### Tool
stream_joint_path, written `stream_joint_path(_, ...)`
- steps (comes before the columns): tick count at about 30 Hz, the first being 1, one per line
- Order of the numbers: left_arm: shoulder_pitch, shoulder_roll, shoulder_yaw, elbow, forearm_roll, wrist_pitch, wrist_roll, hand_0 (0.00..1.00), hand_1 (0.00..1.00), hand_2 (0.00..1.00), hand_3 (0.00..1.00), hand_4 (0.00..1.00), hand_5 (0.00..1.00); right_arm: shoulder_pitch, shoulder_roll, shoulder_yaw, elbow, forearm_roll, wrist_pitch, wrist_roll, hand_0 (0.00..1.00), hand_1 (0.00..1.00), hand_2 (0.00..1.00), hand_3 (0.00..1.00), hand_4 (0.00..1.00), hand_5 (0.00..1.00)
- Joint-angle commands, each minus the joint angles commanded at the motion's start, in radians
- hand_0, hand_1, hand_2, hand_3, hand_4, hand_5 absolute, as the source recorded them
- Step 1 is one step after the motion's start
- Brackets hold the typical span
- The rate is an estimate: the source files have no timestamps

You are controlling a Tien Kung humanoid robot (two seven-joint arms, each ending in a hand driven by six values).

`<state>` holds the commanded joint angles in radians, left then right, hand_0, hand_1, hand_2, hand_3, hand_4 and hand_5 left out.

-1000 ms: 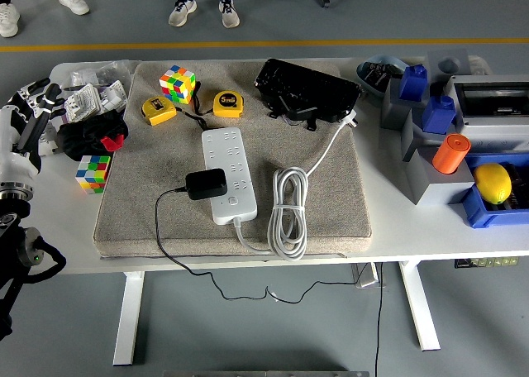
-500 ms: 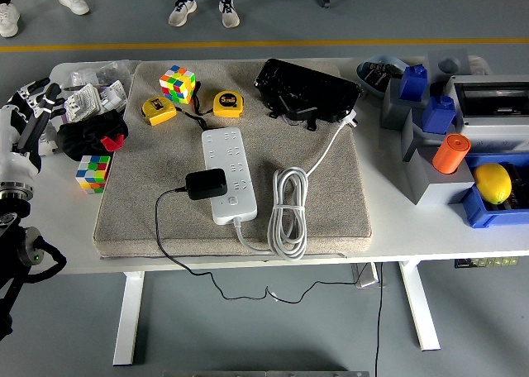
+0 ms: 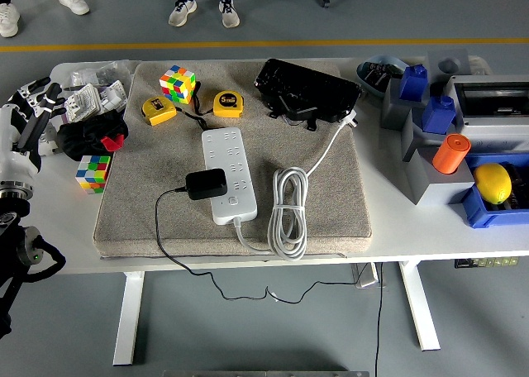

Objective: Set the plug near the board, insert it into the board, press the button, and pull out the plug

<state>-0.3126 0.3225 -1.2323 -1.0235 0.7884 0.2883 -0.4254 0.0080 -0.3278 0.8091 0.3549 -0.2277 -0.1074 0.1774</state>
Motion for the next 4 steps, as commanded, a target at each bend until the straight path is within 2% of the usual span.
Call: stream_joint_path(4,0.001,0.000,0.002,0.000,0.001,0.000,0.000,0.582,0.640,0.651,0.707,0.986,0.561,-0.001,-0.002,-0.003,0.000,0.002,0.001,-0.001,0.710,0.714,0.710,0.601,0.998,0.620)
